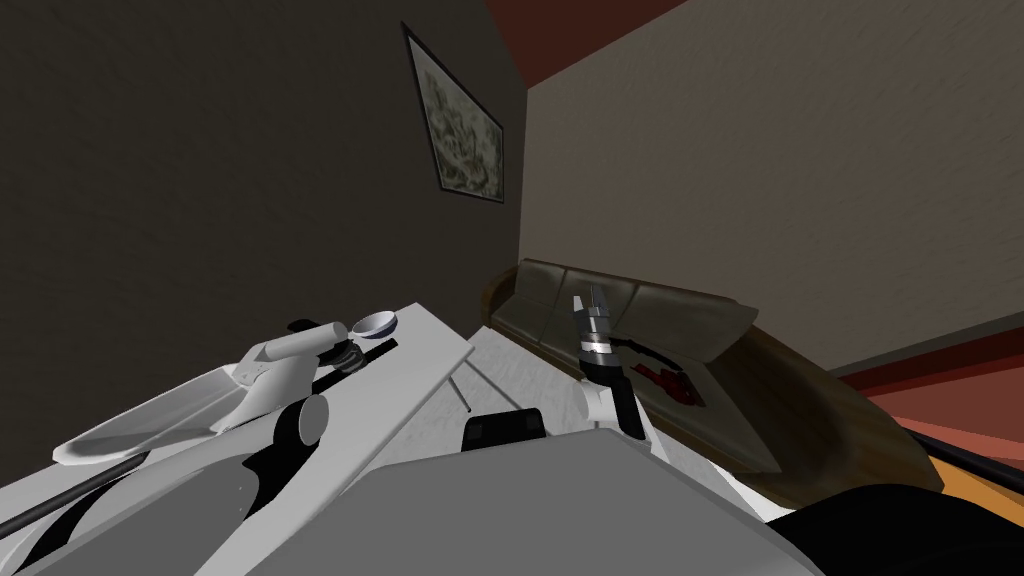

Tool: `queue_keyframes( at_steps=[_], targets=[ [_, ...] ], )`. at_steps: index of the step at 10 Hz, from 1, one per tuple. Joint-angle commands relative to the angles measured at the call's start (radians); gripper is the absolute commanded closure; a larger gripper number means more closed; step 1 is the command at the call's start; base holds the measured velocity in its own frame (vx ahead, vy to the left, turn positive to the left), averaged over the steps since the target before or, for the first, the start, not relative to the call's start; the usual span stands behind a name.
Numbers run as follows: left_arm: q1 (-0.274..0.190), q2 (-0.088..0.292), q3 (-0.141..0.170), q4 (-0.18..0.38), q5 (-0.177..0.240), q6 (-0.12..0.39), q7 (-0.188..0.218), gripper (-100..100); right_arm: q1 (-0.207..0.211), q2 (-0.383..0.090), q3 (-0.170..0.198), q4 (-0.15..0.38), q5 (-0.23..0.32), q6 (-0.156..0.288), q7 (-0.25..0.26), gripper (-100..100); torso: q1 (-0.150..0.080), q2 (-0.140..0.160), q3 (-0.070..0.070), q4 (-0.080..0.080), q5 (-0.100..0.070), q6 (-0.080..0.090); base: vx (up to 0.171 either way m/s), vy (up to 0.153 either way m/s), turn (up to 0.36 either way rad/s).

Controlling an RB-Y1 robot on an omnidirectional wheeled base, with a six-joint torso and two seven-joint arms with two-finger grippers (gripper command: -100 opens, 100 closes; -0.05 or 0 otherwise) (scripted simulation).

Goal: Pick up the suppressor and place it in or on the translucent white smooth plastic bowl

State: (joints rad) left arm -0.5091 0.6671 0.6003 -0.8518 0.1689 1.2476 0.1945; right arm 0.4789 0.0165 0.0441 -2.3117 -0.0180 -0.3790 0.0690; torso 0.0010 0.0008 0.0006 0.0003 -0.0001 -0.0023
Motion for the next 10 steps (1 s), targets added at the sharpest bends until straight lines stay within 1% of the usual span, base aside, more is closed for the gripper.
queue_keyframes(
  at_steps=[1, 3, 4, 5, 6, 7, 8, 9, 10],
  targets=[
    [-0.005, -0.003, -0.001, -0.027, -0.005, 0.028, 0.007, 100, 0.000, 0.000, 0.000, 0.000, 0.000, 0.000, 0.000, 0, 0.000, 0.000, 0.000, 0.000, 0.000, 0.000, -0.036, 0.002, 0.013],
    [-0.015, -0.002, -0.002, -0.039, -0.010, 0.047, 0.012, 100, 0.000, 0.000, 0.000, 0.000, 0.000, 0.000, 0.000, 0, 0.000, 0.004, 0.002, 0.001, 0.000, 0.000, -0.061, -0.001, 0.006],
    [-0.015, 0.000, -0.002, -0.027, -0.008, 0.034, 0.009, 100, 0.000, 0.000, 0.000, 0.000, 0.000, 0.000, 0.000, 0, -0.001, 0.004, 0.003, 0.001, -0.001, 0.000, -0.022, -0.004, 0.000],
    [-0.015, 0.000, -0.002, -0.029, -0.009, 0.039, 0.009, 0, 0.000, 0.000, 0.000, 0.000, 0.000, 0.000, 0.000, 0, -0.001, 0.003, 0.002, 0.001, -0.001, 0.000, 0.000, 0.000, 0.000],
    [-0.025, 0.032, 0.004, -0.042, -0.011, 0.049, 0.003, 100, 0.000, 0.000, 0.000, 0.000, 0.000, 0.000, 0.000, 0, -0.001, 0.002, 0.001, 0.001, -0.001, 0.000, -0.057, -0.021, -0.072],
    [-0.028, 0.048, 0.008, -0.047, -0.012, 0.057, -0.002, 100, 0.000, 0.000, 0.000, 0.000, 0.000, 0.000, 0.000, 0, -0.002, 0.004, 0.003, 0.002, -0.002, 0.000, -0.082, -0.023, -0.082],
    [-0.033, 0.086, 0.016, -0.058, -0.015, 0.078, -0.013, 100, 0.000, 0.000, 0.000, 0.000, 0.000, 0.000, 0.000, 0, -0.003, 0.006, 0.004, 0.003, -0.003, 0.000, -0.116, -0.015, -0.155],
    [-0.033, 0.086, 0.016, -0.058, -0.015, 0.078, -0.013, 100, 0.000, 0.000, 0.000, 0.000, 0.000, 0.000, 0.000, 0, -0.003, 0.009, 0.006, 0.004, -0.004, 0.000, -0.095, -0.010, -0.060],
    [-0.037, 0.130, 0.026, -0.072, -0.018, 0.104, -0.028, 100, 0.000, 0.000, 0.000, 0.000, 0.000, 0.000, 0.000, 0, -0.004, 0.009, 0.006, 0.003, -0.003, -0.001, -0.112, -0.007, -0.122]
  ],
)
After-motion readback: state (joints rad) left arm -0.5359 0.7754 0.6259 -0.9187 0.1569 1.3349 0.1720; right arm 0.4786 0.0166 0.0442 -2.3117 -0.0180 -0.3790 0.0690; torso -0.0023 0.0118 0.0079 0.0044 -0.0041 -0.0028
